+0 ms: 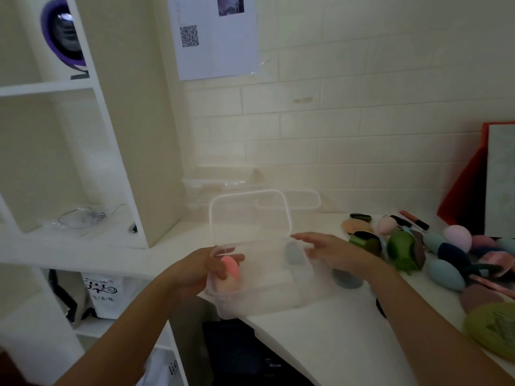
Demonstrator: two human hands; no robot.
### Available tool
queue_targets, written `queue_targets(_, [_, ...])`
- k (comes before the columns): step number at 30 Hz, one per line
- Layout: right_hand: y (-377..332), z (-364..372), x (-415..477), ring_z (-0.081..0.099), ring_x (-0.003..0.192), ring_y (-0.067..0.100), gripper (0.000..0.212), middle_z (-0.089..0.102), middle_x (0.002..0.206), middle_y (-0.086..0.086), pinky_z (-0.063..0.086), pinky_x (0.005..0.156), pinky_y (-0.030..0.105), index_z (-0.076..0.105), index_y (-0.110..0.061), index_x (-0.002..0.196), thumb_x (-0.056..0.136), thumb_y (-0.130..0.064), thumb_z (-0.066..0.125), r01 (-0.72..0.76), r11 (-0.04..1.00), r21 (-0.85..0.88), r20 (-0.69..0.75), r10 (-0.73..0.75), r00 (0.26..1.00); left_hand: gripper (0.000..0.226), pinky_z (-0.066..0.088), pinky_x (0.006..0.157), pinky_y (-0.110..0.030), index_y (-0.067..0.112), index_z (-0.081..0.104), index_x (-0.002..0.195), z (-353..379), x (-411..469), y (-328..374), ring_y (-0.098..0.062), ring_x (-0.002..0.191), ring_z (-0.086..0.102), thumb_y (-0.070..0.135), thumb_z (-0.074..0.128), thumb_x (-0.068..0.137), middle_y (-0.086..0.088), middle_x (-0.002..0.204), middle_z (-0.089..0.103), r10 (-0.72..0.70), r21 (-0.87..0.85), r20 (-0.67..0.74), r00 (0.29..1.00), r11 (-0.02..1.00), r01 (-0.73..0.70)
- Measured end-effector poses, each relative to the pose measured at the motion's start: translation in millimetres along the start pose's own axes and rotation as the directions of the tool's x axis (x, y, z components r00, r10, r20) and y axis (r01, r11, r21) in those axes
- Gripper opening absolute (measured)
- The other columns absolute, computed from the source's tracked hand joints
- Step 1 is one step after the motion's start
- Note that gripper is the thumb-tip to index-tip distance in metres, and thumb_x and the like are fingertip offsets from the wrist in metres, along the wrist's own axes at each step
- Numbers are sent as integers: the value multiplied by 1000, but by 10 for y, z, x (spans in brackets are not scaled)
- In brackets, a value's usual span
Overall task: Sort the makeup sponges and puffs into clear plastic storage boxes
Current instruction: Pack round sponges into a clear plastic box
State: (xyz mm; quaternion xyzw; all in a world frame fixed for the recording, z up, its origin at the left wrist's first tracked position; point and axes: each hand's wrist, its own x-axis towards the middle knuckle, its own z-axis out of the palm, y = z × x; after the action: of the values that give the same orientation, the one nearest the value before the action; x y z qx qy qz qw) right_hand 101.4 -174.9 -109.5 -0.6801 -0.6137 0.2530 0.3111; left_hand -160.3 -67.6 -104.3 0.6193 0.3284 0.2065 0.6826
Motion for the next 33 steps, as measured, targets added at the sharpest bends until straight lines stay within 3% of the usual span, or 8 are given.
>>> queue_targets(6, [-47,124,30,62,82,15,15,63,102,2,55,68,22,60,-23,93,83,-17,69,0,996,88,-123,11,992,62,55,70,-24,6,54,109,-87,-31,10,-22,101,59,-6,49,48,-9,112,64,-16,-14,-22,1000,1000,15])
queue_targets(11, [-173,-58,29,57,81,17,49,58,96,0,46,65,26,46,-19,115,76,-12,76,-91,991,94,-301,115,946,63,50,80,-29,7,54,111,-63,-30,-21,-23,106,56,-5,49,49,-9,116,62,-11,-41,-35,999,999,9])
queue_targets(14, [-450,-229,-40,61,85,17,43,65,93,0,44,67,21,62,-17,111,72,-10,80,-7,989,145,-406,66,911,62,50,82,-30,10,55,110,10,-20,-42,-24,109,55,-4,51,50,-7,117,61,-2,-47,-39,999,999,0])
queue_targets(19, [-942,-259,-286,67,86,8,39,72,94,-3,52,81,17,70,-23,98,68,-1,80,209,975,72,-61,-205,977,65,50,78,-27,6,55,114,267,37,-39,-22,107,56,-4,52,51,-10,118,61,-2,-33,3,1000,999,2])
queue_targets(23, [-990,-100,-286,62,74,-4,37,69,87,-10,49,71,10,70,-19,102,69,-5,80,142,973,-183,169,-111,979,61,54,71,-25,2,57,117,507,76,-35,-19,88,63,-7,51,57,-12,106,66,23,-13,50,998,1000,-23])
queue_targets(26, [-937,-17,-278,64,81,1,33,70,91,-7,50,78,15,71,-15,103,72,-3,76,128,952,-279,299,-41,953,71,53,76,-25,0,51,125,553,155,-46,-22,100,59,-6,52,54,-14,120,60,10,-28,18,1000,1000,-9])
queue_targets(29, [-912,50,-282,65,98,17,33,71,105,2,50,91,30,70,-14,109,77,-5,71,132,927,-352,360,3,933,57,52,67,-19,0,51,123,600,176,-44,-17,96,58,-14,47,68,-8,109,61,20,-2,-13,1000,1000,-20])
queue_targets(33, [-924,129,-283,59,80,8,28,69,93,-4,48,81,26,71,-18,103,76,-10,73,148,924,-352,354,-15,935,53,51,55,-15,-3,56,111,657,183,-22,-15,76,64,-7,50,58,-5,87,65,59,2,-47,997,998,-59])
